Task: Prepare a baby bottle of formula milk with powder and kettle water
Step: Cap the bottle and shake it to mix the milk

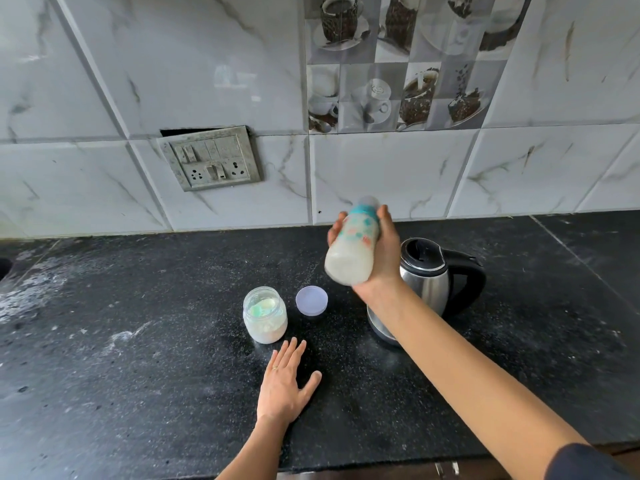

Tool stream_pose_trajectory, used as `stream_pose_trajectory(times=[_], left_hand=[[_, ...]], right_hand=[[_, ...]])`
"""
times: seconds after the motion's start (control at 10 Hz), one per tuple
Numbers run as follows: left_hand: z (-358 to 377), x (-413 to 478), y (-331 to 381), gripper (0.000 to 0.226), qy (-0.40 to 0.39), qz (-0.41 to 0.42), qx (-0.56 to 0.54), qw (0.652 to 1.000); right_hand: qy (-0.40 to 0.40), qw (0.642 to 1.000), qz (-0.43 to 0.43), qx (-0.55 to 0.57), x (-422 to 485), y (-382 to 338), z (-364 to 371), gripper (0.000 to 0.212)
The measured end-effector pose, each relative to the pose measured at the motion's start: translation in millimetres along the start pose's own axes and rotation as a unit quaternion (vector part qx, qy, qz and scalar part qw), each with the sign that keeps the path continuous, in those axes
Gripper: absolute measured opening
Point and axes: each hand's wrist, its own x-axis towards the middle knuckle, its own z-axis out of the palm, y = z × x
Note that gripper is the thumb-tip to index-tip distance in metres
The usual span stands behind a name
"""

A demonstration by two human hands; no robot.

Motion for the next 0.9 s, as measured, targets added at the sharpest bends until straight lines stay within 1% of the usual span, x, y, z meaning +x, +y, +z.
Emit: stream_pose_trajectory(times=[0.1, 0.2, 0.3, 0.4, 0.5, 0.6, 0.7, 0.8, 0.9], left_hand=[[0.2, -0.3, -0.2, 0.073, 0.000, -0.002, -0.004, 1.000], [0.2, 0.2, -0.3, 0.074, -0.001, 0.002, -0.002, 1.000], [-0.2, -0.5, 0.1, 0.072, 0.004, 0.000, -0.007, 1.000], [-0.9, -0.4, -0.1, 0.072, 0.008, 0.001, -0.005, 1.000], [-1.2, -0.9, 0.7, 0.072, 0.007, 0.002, -0.005, 1.000], [-1.5, -1.5, 0.5, 0.072, 0.006, 0.001, -0.007, 1.000], [-1.8, -0.7, -0.1, 0.072, 0.008, 0.002, -0.006, 1.000], [-1.2, -0.6, 0.6, 0.072, 0.005, 0.003, -0.009, 1.000], [-1.3, -1.2, -0.3, 0.072, 0.005, 0.001, -0.009, 1.000]], right_hand=[[-0.027, 0.989, 0.053, -0.133, -12.3, 12.4, -6.1, 0.049], [0.006, 1.000, -0.004, -0.025, -3.4, 4.0, -1.5, 0.044], [-0.008, 0.999, 0.027, -0.046, -2.8, 9.5, -7.1, 0.051], [-0.030, 0.988, 0.042, -0.147, -7.9, 22.2, -12.0, 0.061], [0.026, 0.999, -0.004, -0.035, 2.7, 13.4, -6.3, 0.046], [0.021, 0.997, 0.033, -0.062, -2.3, 19.1, -11.9, 0.049], [0.000, 0.990, 0.044, -0.138, -6.9, 22.4, -12.2, 0.050], [0.041, 0.999, -0.019, 0.000, 3.2, 7.6, -5.1, 0.047], [0.012, 0.997, 0.032, -0.070, -2.9, 12.1, -10.8, 0.049]])
